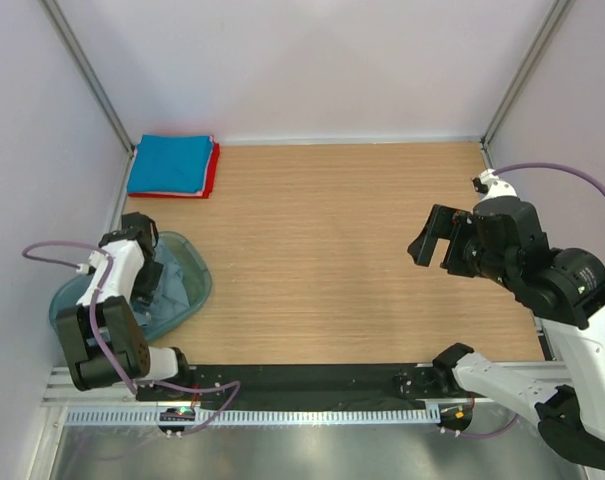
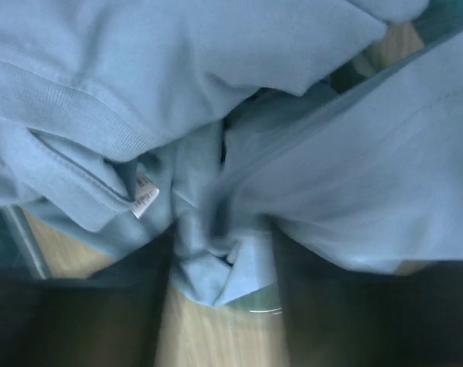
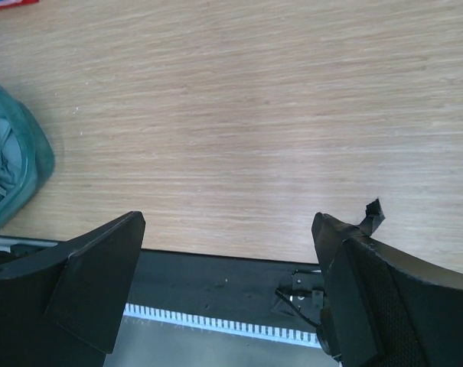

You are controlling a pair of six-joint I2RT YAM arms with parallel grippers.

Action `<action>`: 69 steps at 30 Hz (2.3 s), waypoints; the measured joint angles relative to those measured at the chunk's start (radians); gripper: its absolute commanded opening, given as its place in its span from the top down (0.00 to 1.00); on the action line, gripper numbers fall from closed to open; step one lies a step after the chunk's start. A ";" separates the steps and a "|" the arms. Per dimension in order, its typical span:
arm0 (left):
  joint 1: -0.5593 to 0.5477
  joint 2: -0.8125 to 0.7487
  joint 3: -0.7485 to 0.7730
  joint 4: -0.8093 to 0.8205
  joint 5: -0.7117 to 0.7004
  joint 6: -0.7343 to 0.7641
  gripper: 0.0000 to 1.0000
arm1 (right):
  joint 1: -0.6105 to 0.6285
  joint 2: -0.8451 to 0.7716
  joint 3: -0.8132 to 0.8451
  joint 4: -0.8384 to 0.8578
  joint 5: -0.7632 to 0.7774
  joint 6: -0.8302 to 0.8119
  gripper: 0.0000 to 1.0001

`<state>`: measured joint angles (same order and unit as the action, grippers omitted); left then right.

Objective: Fold and stack the t-shirts
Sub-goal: Grab the tshirt from the pile, then move the tshirt to the center of the board

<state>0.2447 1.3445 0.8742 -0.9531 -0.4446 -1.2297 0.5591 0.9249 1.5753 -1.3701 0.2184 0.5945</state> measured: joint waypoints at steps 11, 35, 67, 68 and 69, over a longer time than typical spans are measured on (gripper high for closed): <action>0.000 -0.026 0.405 -0.122 0.051 0.161 1.00 | 0.000 -0.084 0.105 0.001 0.148 -0.015 0.02; -1.027 0.689 1.671 0.648 0.599 -0.235 1.00 | 0.000 -0.216 -0.037 0.210 0.153 0.031 0.04; -1.118 0.467 0.526 0.466 0.916 0.248 0.45 | -0.005 0.160 -0.064 0.008 0.368 0.229 0.13; -1.073 0.456 0.502 0.478 0.913 0.235 0.45 | -0.010 0.188 -0.065 0.009 0.357 0.227 0.13; -1.019 0.442 0.477 0.492 0.906 0.223 0.44 | -0.014 0.208 -0.072 0.014 0.343 0.224 0.13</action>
<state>-0.7738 1.7866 1.3514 -0.4610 0.4618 -1.0069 0.5449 1.1332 1.5036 -1.3560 0.5617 0.8181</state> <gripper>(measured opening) 0.552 0.871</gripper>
